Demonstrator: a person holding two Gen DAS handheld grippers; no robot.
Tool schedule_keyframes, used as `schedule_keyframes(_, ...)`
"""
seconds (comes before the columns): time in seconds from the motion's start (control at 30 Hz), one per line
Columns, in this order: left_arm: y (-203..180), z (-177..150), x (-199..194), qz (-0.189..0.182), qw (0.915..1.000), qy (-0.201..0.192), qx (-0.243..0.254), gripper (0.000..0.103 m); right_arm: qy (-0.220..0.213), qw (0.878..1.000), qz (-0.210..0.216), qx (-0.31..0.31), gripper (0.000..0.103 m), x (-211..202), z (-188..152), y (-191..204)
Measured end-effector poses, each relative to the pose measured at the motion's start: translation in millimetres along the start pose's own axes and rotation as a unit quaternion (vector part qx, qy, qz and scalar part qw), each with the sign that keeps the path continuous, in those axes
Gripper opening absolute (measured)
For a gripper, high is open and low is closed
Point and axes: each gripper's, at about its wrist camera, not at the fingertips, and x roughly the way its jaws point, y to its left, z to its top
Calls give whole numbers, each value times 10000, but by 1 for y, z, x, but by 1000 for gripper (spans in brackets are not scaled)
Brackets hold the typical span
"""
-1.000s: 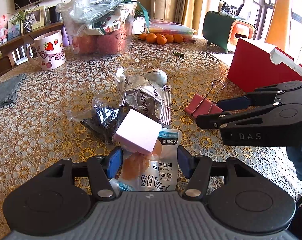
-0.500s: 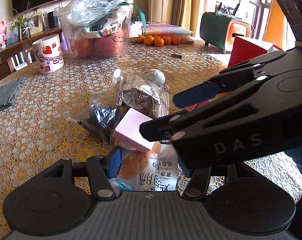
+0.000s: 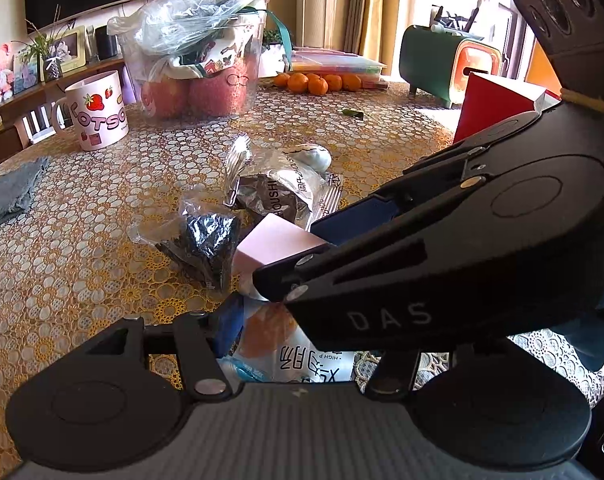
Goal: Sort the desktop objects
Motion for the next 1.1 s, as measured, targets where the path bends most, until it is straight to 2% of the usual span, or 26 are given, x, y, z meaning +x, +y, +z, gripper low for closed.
schedule_keyframes(0.5, -25, -1, -14, -80, 9995, 52, 288, 55, -194, 9987, -403, 236, 43, -43, -10, -8)
schedule_keyframes(0.73, -28, 8, -23, -115, 9998, 120, 65, 55, -316, 9973, -576, 317, 43, -65, -14, -18)
schedule_keyframes(1.1, -53, 32, -52, -212, 9997, -105, 16, 55, -669, 9935, -809, 444, 43, -120, -27, -31)
